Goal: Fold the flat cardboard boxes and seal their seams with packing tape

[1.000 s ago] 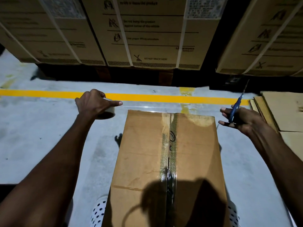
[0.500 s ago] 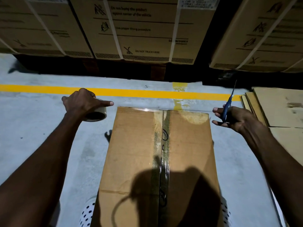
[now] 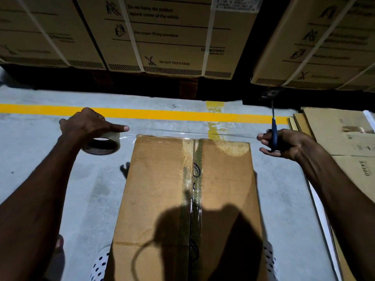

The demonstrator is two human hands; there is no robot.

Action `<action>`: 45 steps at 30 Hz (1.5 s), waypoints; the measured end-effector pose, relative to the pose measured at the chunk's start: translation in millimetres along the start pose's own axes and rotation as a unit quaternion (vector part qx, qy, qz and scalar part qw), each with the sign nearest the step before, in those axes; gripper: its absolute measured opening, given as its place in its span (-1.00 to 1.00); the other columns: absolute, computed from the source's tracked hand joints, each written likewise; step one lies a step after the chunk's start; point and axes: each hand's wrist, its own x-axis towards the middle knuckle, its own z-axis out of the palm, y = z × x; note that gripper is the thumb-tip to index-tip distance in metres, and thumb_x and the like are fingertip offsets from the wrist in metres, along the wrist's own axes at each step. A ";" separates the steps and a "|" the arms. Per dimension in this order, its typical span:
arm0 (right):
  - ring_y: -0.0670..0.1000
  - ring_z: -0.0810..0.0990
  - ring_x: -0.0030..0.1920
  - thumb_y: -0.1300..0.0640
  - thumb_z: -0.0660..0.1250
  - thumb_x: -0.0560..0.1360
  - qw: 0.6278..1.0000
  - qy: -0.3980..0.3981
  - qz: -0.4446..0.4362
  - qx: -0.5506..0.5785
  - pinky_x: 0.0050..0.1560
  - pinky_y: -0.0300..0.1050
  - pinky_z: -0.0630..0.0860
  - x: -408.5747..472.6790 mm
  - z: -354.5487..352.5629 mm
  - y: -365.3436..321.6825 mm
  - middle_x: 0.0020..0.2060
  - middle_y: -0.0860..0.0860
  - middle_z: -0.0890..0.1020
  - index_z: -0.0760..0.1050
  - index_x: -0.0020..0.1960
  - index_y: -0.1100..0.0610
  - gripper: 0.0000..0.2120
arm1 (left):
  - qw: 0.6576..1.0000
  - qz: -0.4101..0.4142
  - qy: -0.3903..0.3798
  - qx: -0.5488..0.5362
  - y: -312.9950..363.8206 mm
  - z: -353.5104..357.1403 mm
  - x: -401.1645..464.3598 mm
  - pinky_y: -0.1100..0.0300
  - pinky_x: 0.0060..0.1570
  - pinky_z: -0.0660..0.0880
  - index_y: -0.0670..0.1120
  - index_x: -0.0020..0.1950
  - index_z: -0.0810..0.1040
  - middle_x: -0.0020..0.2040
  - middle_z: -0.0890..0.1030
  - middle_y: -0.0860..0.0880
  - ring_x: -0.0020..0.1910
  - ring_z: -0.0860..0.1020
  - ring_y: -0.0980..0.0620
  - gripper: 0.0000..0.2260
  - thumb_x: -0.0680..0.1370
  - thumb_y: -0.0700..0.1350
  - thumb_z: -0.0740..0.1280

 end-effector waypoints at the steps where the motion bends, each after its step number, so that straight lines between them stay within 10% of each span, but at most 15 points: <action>1: -0.12 0.66 -0.45 0.35 0.28 0.60 1.000 -0.001 0.003 -0.003 -0.40 -0.05 0.66 -0.8 0.1 0.9 -0.36 0.04 0.72 0.43 -0.05 0.11 -0.83 | 1.000 -0.001 -0.001 0.003 0.8 -0.5 -0.6 -0.05 0.04 0.31 -0.08 -0.49 0.32 -0.44 0.44 -0.06 -0.24 0.49 -0.13 -0.33 0.12 0.48 0.50; 9: -0.02 0.62 -0.18 0.40 0.31 0.57 0.999 0.021 0.009 -0.022 -0.33 0.04 0.66 1.3 6.4 25.3 -0.30 0.09 0.71 0.49 -0.12 0.21 -0.86 | 0.998 0.006 0.025 0.050 -2.6 13.2 -7.7 -0.06 0.06 0.23 -0.08 -0.42 0.40 -0.35 0.59 -0.10 -0.19 0.54 -0.11 -0.34 0.17 0.52 0.44; 18: -0.16 0.66 -0.35 0.30 0.19 0.65 0.995 0.000 0.041 0.095 -0.07 -0.01 0.56 12.4 18.5 61.5 -0.40 -0.06 0.68 0.51 -0.22 0.10 -0.70 | 0.998 0.006 0.036 0.051 -3.4 34.7 -12.3 -0.07 0.12 0.25 -0.10 -0.40 0.48 -0.28 0.61 -0.11 -0.12 0.56 -0.16 -0.36 0.25 0.51 0.39; 25: 0.12 0.57 -0.38 0.46 0.27 0.53 0.986 0.153 -0.044 -0.055 -0.37 0.01 0.61 13.1 19.7 90.0 -0.17 0.28 0.63 0.51 -0.16 0.30 -0.86 | 0.999 -0.001 0.039 0.039 -7.6 50.1 -14.9 -0.07 0.13 0.28 -0.11 -0.34 0.54 -0.30 0.61 -0.11 -0.16 0.55 -0.14 -0.34 0.30 0.53 0.34; 27: 0.05 0.64 -0.36 0.39 0.44 0.48 0.980 0.177 -0.078 0.053 -0.29 -0.02 0.60 12.0 17.5 96.5 -0.08 0.28 0.67 0.55 -0.04 0.31 -0.90 | 0.998 0.001 0.044 0.040 -8.8 51.3 -15.6 -0.08 0.14 0.28 -0.11 -0.32 0.57 -0.28 0.61 -0.10 -0.14 0.55 -0.14 -0.34 0.29 0.54 0.33; 30: 0.05 0.73 -0.20 0.33 0.56 0.39 0.961 0.148 -0.175 0.154 -0.17 0.03 0.65 7.8 11.7 85.7 0.00 0.26 0.70 0.44 0.32 0.26 -0.45 | 0.999 0.000 0.044 0.033 -7.6 52.3 -20.2 -0.08 0.16 0.27 -0.09 -0.28 0.55 -0.23 0.61 -0.09 -0.13 0.51 -0.14 -0.38 0.32 0.51 0.34; 45: 0.09 0.63 0.07 0.07 0.50 0.50 0.929 -0.031 -0.222 -0.295 0.04 0.14 0.59 -0.6 15.2 36.1 0.06 0.06 0.69 0.44 0.04 0.07 -0.74 | 0.996 0.034 0.064 0.055 -15.8 59.2 -11.8 -0.06 0.05 0.23 -0.09 -0.31 0.59 -0.32 0.59 -0.09 -0.16 0.54 -0.15 -0.30 0.29 0.58 0.24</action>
